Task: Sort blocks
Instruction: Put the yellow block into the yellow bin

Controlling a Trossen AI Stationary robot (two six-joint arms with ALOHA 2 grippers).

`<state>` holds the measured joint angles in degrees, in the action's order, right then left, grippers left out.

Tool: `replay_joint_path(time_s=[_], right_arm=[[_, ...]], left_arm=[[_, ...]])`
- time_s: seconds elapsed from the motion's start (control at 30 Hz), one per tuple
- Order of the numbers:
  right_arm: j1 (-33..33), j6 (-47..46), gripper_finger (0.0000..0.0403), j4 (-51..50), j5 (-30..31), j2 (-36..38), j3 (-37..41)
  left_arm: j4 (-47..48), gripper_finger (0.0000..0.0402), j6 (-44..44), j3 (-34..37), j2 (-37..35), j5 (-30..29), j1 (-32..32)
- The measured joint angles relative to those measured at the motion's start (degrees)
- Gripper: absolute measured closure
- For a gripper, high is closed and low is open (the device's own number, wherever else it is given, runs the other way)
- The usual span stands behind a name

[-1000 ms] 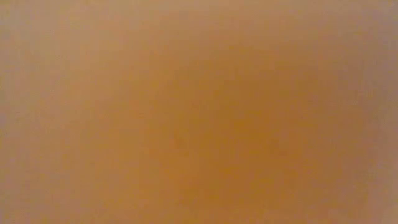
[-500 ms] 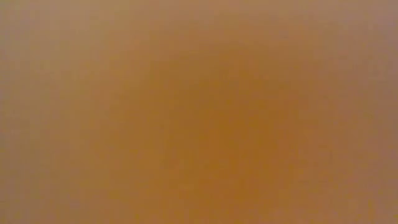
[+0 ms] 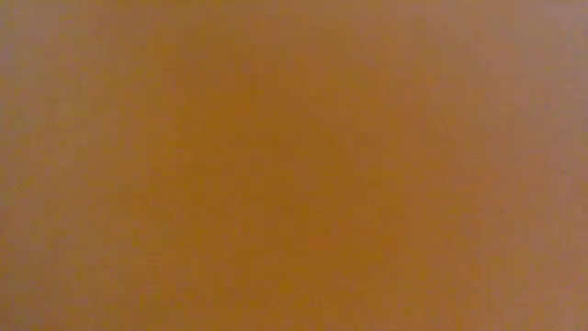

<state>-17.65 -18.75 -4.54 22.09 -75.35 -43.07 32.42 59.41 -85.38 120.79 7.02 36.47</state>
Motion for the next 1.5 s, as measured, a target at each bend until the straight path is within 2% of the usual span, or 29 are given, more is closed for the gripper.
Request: replay_joint_path(time_s=[0.27, 0.8, 1.23, 1.5], right_arm=[[0.00, -0.04, 0.0202, -0.04, -1.57, -0.02, 0.00], [0.00, 1.38, 0.0202, -0.17, -1.62, -0.04, 0.00], [0.02, -0.25, 0.0202, -0.20, -1.65, -0.04, -0.02], [0.07, -0.27, 0.0202, -0.05, -2.75, -0.04, -0.02]], left_arm=[[3.09, 0.0165, -0.60, 0.00, 0.00, -0.19, 0.02], [3.04, 0.0169, -4.40, 0.00, -0.02, 0.01, 0.02], [3.06, 0.0285, -6.77, 0.02, -0.02, 0.25, 0.16], [2.25, 0.0307, -7.89, 0.04, -0.13, 0.23, 0.20]])
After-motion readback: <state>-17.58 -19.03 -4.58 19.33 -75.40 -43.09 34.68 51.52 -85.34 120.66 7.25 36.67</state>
